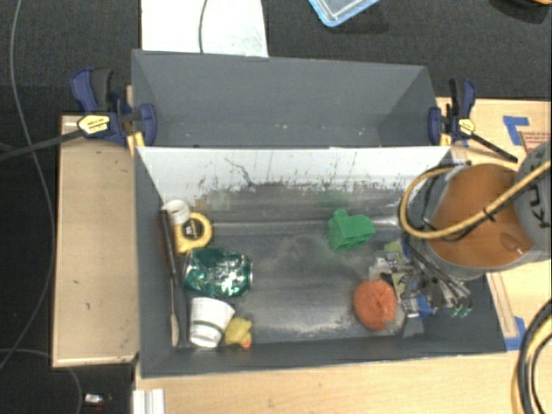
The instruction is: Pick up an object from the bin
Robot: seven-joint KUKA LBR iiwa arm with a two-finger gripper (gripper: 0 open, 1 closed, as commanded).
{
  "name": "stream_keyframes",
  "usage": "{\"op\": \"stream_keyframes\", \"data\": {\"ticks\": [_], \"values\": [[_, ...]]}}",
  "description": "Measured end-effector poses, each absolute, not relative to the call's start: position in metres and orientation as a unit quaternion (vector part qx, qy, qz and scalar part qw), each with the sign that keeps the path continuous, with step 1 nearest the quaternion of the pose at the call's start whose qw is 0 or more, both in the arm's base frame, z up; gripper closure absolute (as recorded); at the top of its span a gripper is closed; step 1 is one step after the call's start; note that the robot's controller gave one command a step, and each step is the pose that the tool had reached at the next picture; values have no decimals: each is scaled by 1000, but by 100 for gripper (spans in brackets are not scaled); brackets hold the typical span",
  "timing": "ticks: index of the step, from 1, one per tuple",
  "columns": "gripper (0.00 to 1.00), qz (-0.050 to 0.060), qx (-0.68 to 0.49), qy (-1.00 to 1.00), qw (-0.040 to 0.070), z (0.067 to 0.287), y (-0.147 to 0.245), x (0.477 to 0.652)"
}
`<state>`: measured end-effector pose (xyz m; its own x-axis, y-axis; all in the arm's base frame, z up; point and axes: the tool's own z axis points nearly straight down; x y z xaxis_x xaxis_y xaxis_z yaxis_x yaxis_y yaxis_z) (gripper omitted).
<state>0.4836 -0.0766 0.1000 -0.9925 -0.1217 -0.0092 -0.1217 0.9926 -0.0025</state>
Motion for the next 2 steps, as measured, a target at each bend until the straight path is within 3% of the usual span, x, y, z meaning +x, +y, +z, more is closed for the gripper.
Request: {"op": "stream_keyframes", "data": {"ticks": [1,2], "values": [[100,2,-162,987,7,79,-109,500],[100,2,-162,987,7,79,-109,500]]}}
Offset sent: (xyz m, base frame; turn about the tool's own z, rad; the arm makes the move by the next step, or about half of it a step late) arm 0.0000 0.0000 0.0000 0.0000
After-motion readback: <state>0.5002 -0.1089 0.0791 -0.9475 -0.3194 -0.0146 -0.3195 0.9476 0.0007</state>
